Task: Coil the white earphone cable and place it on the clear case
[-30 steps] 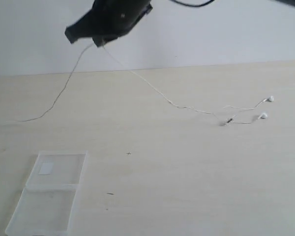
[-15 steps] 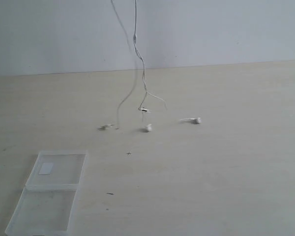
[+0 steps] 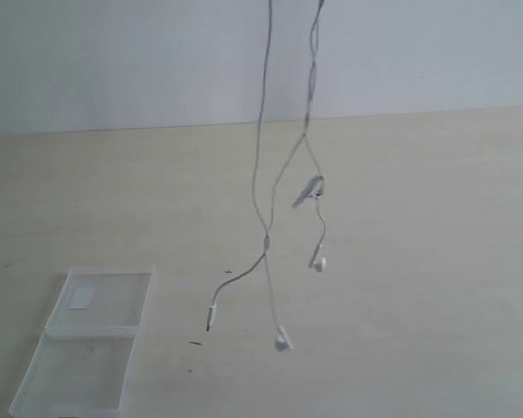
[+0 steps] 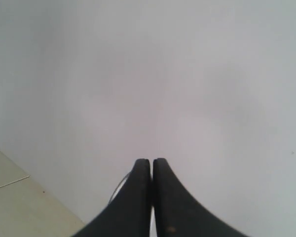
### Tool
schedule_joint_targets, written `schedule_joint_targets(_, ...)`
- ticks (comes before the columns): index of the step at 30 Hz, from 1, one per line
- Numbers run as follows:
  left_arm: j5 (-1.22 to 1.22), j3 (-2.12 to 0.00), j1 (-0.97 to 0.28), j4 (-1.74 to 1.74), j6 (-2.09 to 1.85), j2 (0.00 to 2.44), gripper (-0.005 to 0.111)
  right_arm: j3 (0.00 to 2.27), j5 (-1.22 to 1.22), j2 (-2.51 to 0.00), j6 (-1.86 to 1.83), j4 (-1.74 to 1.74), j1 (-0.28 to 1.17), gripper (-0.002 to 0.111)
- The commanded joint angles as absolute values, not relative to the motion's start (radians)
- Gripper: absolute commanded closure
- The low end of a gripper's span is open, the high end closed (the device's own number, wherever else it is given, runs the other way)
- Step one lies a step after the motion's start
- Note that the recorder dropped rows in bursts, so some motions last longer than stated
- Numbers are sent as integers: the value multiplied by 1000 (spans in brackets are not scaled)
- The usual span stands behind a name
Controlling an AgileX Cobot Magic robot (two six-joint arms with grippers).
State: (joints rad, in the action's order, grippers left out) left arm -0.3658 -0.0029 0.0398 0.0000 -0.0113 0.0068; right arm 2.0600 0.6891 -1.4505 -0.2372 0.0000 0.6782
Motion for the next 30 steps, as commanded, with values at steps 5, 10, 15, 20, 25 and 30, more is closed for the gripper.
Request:
schedule_joint_targets(5, -253, 0, 42, 156, 22, 0, 107, 2063, 731, -1412, -240, -8, 674, 108)
schedule_joint_targets(10, 95, 0, 42, 23, 172, 0, 107, 2063, 733, -1396, -240, -8, 674, 108)
schedule_joint_targets(15, 317, 0, 42, 23, 172, 0, 107, 2063, 733, -1371, -236, -8, 674, 108)
schedule_joint_targets(20, 510, 0, 42, 23, 172, 0, 107, 2063, 749, -1357, -236, -6, 674, 108)
schedule_joint_targets(25, 742, 0, 42, 23, 281, 0, 107, 2063, 758, -1354, -236, -6, 674, 108)
schedule_joint_targets(30, 920, 0, 42, 23, 302, 0, 107, 2063, 762, -1351, -236, -6, 674, 108)
